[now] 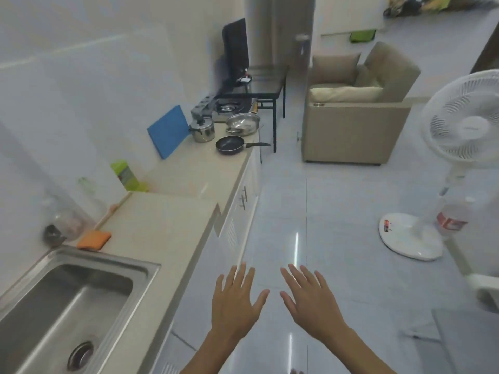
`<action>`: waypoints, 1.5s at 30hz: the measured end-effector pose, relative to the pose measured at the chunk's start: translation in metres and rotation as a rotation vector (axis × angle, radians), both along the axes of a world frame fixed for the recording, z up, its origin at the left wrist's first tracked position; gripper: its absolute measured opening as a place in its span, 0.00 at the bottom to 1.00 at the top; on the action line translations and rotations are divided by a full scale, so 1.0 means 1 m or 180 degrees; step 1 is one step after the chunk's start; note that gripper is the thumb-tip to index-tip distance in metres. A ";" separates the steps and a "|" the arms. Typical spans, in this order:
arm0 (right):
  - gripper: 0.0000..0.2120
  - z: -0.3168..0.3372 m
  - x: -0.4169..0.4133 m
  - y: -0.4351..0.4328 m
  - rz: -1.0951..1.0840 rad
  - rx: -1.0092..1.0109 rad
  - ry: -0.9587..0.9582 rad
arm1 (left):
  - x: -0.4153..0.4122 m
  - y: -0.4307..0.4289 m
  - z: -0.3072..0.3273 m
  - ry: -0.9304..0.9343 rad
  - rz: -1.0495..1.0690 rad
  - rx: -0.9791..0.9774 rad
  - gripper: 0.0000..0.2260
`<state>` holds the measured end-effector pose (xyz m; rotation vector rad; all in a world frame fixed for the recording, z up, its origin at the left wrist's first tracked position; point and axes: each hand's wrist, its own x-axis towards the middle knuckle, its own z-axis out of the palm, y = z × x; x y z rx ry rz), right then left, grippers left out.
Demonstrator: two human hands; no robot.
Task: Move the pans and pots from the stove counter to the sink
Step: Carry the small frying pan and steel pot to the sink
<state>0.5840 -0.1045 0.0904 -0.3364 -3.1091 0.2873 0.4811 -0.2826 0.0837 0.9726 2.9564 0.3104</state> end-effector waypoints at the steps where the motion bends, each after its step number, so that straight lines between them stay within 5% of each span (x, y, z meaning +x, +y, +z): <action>1: 0.36 -0.001 -0.022 0.024 0.0029 0.0038 0.0029 | -0.021 0.022 0.000 0.0028 0.0076 0.0013 0.34; 10: 0.24 -0.007 -0.210 0.194 0.0429 0.0185 0.0073 | -0.187 0.187 -0.006 -0.0086 0.0274 0.0015 0.35; 28: 0.28 -0.018 -0.629 0.489 0.0614 0.0058 -0.0134 | -0.575 0.476 -0.041 -0.0271 0.0852 0.0236 0.36; 34: 0.27 -0.031 -0.785 0.561 0.0980 -0.0246 -0.0111 | -0.675 0.534 -0.059 -0.0202 0.1605 0.0379 0.32; 39: 0.27 -0.028 -0.909 0.624 0.0973 -0.0856 -0.0478 | -0.736 0.578 -0.075 -0.1001 0.2551 0.0450 0.35; 45: 0.28 -0.032 -1.063 0.670 0.1135 -0.1139 -0.1000 | -0.790 0.614 -0.094 -0.2077 0.3840 0.1731 0.41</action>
